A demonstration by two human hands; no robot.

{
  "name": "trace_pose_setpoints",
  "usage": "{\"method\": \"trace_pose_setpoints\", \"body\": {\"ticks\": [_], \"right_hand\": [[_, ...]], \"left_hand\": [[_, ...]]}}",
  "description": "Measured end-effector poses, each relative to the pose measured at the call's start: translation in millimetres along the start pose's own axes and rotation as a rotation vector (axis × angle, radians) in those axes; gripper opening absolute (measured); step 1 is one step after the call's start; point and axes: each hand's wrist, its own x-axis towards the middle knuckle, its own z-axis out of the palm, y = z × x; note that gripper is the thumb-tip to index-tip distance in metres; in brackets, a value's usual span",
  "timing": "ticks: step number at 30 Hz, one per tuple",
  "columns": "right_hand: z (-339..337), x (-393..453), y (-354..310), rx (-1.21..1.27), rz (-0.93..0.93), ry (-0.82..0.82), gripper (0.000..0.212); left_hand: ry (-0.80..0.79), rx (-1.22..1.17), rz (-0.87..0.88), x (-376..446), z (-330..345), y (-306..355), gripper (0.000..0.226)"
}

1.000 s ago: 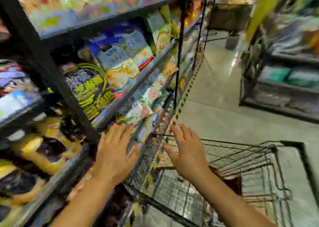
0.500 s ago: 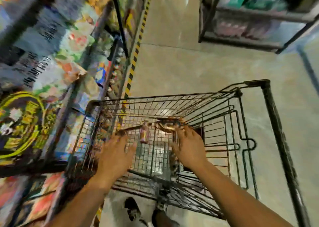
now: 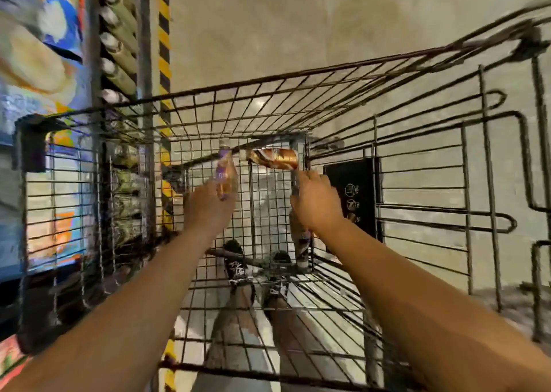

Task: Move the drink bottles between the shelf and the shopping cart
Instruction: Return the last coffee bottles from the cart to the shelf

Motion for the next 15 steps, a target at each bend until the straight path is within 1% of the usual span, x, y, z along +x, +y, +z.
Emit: {"method": "trace_pose_setpoints", "body": {"ticks": [2, 3, 4, 7, 9, 10, 12, 15], "right_hand": [[12.3, 31.2, -2.4, 0.021, -0.011, 0.028, 0.052], [17.3, 45.6, -4.3, 0.034, -0.018, 0.041, 0.053], [22.3, 60.3, -6.3, 0.04, -0.024, 0.052, 0.056], [32.8, 98.4, -13.0, 0.011, -0.055, 0.076, 0.065], [40.1, 116.6, -16.4, -0.031, -0.068, 0.051, 0.073], [43.6, 123.2, -17.4, -0.06, -0.073, 0.036, 0.073], [53.1, 130.5, -17.3, -0.105, -0.079, 0.046, 0.069], [66.6, 127.2, -17.2, -0.094, -0.033, 0.08, 0.057]], "left_hand": [[0.01, -0.023, -0.024, 27.7, 14.1, -3.0, 0.023], [0.013, -0.028, -0.035, 40.1, 20.0, -5.1, 0.02], [0.022, -0.042, -0.053, 53.4, 25.8, -7.3, 0.021], [0.054, -0.086, -0.11, 85.0, 44.1, -18.0, 0.037], [0.072, -0.098, -0.102, 97.0, 54.3, -23.6, 0.039], [0.089, -0.097, -0.08, 99.0, 55.9, -23.3, 0.039], [0.082, -0.061, -0.076, 101.0, 58.3, -25.7, 0.037], [0.064, -0.108, -0.073, 99.9, 62.6, -33.2, 0.033]]}}
